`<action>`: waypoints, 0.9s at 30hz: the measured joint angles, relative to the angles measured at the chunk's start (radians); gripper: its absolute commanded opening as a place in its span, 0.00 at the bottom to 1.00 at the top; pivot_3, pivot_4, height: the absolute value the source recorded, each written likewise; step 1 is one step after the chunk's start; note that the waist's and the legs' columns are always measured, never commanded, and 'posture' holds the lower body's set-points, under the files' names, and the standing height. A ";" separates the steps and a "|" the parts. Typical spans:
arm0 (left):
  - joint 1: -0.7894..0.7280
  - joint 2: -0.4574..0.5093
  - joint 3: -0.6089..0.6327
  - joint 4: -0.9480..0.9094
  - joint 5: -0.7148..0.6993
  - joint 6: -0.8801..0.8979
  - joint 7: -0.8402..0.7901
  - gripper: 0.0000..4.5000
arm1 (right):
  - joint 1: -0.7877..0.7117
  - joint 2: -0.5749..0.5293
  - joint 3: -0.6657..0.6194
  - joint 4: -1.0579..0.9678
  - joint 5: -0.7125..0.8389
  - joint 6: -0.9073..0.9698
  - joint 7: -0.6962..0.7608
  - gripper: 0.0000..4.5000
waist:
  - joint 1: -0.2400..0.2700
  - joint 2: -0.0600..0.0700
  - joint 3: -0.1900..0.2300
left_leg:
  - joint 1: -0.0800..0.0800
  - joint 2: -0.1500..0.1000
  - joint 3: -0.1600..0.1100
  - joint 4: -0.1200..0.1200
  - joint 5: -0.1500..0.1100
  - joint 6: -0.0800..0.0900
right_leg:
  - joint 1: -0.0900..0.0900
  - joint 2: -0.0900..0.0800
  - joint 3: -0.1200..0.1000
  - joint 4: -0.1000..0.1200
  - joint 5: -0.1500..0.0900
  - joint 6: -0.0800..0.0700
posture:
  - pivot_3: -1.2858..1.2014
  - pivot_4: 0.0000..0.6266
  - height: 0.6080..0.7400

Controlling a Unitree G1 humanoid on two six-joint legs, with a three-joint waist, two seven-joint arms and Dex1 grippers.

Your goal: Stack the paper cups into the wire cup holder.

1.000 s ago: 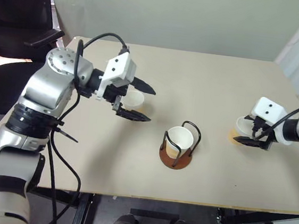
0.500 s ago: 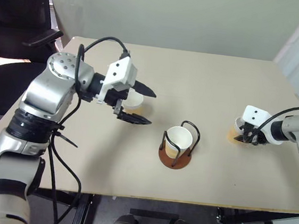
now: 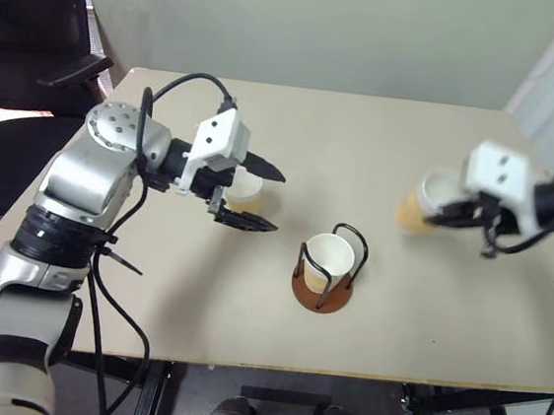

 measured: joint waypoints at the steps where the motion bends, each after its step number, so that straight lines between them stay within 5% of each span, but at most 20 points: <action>1: 0.001 0.001 0.000 0.000 0.003 -0.002 -0.004 0.96 | -0.050 -0.002 -0.003 -0.025 0.024 0.018 0.022 0.00 | 0.000 -0.001 0.000 | 0.000 0.000 0.000 -0.002 0.000 0.000 | 0.000 0.000 0.000 0.000 0.000 -0.001 | 0.52 0.24 1.00; 8: 0.002 0.002 0.000 0.022 0.020 -0.023 -0.030 0.96 | -0.182 0.078 0.137 -0.105 0.083 0.067 0.127 0.00 | 0.000 -0.001 -0.001 | 0.000 0.000 0.000 -0.002 0.001 -0.001 | -0.001 0.000 0.000 0.000 -0.002 -0.003 | 0.52 0.24 1.00; 27: 0.002 0.006 0.000 0.006 0.030 -0.029 -0.058 0.96 | -0.119 0.233 0.291 -0.093 -0.042 -0.074 0.131 0.00 | -0.001 -0.001 -0.001 | 0.000 0.000 -0.001 -0.004 0.001 -0.002 | -0.003 0.000 0.000 0.001 -0.002 -0.003 | 0.52 0.24 1.00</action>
